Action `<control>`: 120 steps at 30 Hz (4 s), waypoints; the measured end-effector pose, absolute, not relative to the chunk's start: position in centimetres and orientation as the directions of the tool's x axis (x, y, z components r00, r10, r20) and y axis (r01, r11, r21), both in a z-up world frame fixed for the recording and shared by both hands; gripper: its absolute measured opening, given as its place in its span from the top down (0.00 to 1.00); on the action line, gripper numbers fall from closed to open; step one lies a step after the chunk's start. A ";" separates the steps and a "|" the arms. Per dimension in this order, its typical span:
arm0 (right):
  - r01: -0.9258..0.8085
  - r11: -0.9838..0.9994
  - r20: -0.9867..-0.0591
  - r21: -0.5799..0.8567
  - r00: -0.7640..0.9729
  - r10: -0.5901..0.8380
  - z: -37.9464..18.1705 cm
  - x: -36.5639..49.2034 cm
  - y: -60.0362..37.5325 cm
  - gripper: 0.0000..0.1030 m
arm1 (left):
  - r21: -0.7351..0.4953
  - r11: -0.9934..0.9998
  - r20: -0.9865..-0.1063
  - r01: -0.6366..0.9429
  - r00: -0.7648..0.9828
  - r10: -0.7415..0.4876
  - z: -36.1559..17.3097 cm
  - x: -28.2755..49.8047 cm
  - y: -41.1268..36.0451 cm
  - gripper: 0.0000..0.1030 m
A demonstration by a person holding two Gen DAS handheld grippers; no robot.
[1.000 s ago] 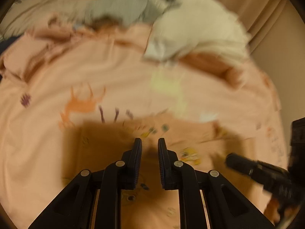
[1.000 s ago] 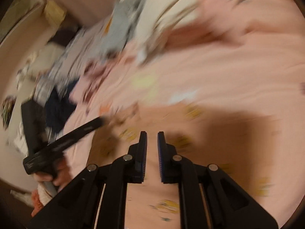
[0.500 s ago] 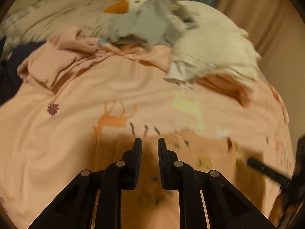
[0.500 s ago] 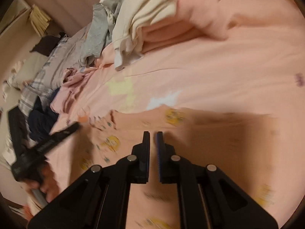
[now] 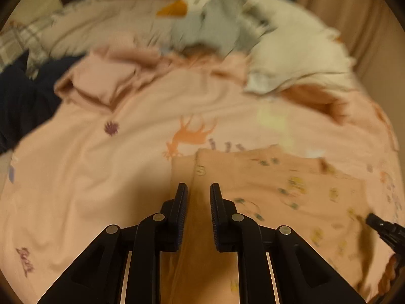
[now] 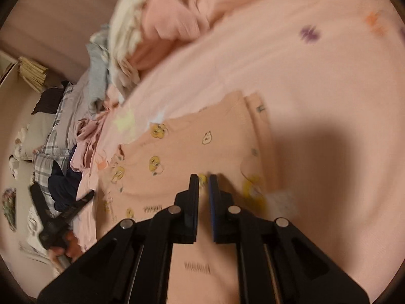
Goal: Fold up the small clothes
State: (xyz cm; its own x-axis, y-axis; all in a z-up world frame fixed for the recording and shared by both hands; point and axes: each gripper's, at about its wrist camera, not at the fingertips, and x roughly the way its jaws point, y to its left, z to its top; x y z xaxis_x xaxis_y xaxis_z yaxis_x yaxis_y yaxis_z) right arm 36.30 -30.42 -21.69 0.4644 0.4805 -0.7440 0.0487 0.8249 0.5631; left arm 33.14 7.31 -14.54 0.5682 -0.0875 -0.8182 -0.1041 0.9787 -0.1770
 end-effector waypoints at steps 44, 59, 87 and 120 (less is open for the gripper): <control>0.351 0.388 -0.522 0.853 0.542 0.658 -26.4 30.1 -28.5 0.28 | -0.818 0.506 -0.558 -0.274 0.592 -0.582 -23.0 31.1 6.6 0.24; 0.299 0.452 -0.540 0.840 0.546 0.641 -26.9 30.0 -29.3 0.91 | -0.622 0.711 -0.734 -0.328 0.561 -0.383 -20.6 29.3 6.1 0.88; 0.324 0.658 -0.704 0.680 0.542 0.460 -25.3 7.6 -34.8 0.94 | -0.513 0.807 -0.775 -0.293 0.562 -0.288 -20.5 8.0 8.4 0.88; 0.065 0.974 -0.785 0.218 0.604 0.135 -16.7 9.4 -26.2 0.76 | -0.376 0.887 -0.807 -0.268 0.566 -0.170 -19.7 7.1 6.5 0.69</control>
State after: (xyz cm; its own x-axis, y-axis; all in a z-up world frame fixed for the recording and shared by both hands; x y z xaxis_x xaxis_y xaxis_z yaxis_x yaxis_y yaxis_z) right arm 9.38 -26.16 -16.70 0.6043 0.1354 -0.7851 0.0647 0.9739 0.2177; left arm 7.11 6.53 -19.73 0.5657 -0.1704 -0.8068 -0.2684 0.8871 -0.3755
